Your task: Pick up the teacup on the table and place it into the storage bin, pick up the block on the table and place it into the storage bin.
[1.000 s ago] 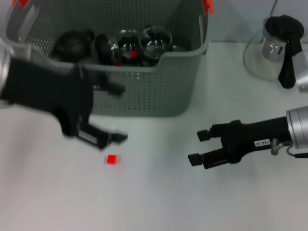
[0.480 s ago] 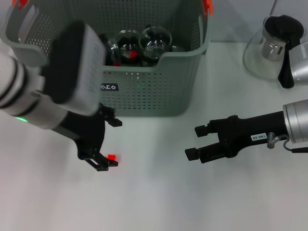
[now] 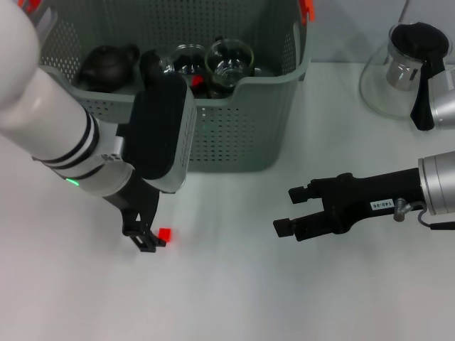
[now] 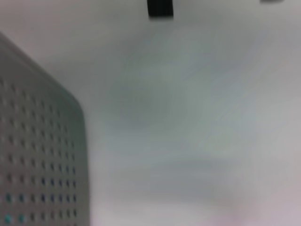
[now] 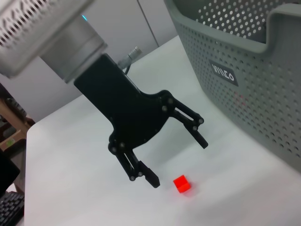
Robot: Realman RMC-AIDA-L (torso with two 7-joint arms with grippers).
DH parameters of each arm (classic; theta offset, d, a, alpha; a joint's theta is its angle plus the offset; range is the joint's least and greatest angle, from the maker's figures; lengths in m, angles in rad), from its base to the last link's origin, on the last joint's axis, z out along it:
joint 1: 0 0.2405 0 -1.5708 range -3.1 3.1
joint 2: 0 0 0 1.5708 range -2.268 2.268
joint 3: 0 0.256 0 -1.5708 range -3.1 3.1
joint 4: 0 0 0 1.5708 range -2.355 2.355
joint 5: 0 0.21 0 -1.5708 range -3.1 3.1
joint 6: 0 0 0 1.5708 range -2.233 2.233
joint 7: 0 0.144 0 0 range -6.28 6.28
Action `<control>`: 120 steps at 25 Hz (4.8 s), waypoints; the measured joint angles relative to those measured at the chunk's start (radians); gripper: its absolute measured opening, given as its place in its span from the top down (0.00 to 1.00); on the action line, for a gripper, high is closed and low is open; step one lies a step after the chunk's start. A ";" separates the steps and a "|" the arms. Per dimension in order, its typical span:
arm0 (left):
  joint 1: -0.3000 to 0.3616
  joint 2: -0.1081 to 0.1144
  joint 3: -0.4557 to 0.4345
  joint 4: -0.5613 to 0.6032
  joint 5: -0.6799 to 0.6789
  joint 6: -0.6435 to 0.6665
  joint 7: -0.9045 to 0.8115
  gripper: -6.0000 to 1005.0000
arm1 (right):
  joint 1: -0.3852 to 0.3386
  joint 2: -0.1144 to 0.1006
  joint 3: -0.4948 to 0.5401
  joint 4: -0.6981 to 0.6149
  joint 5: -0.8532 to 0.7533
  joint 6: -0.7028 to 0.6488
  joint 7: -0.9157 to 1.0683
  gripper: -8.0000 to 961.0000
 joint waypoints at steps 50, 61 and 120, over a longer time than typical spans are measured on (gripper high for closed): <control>-0.103 0.001 0.080 -0.191 0.048 -0.050 -0.063 0.56 | -0.005 0.003 0.001 0.003 -0.004 0.014 -0.011 0.02; -0.118 0.001 0.074 -0.216 0.063 -0.048 -0.072 0.80 | -0.009 0.003 0.001 0.003 -0.005 0.014 -0.012 0.02; -0.282 0.184 -0.648 -0.212 -0.504 -0.182 -0.298 0.44 | -0.005 -0.012 0.014 -0.011 -0.007 -0.053 -0.025 0.02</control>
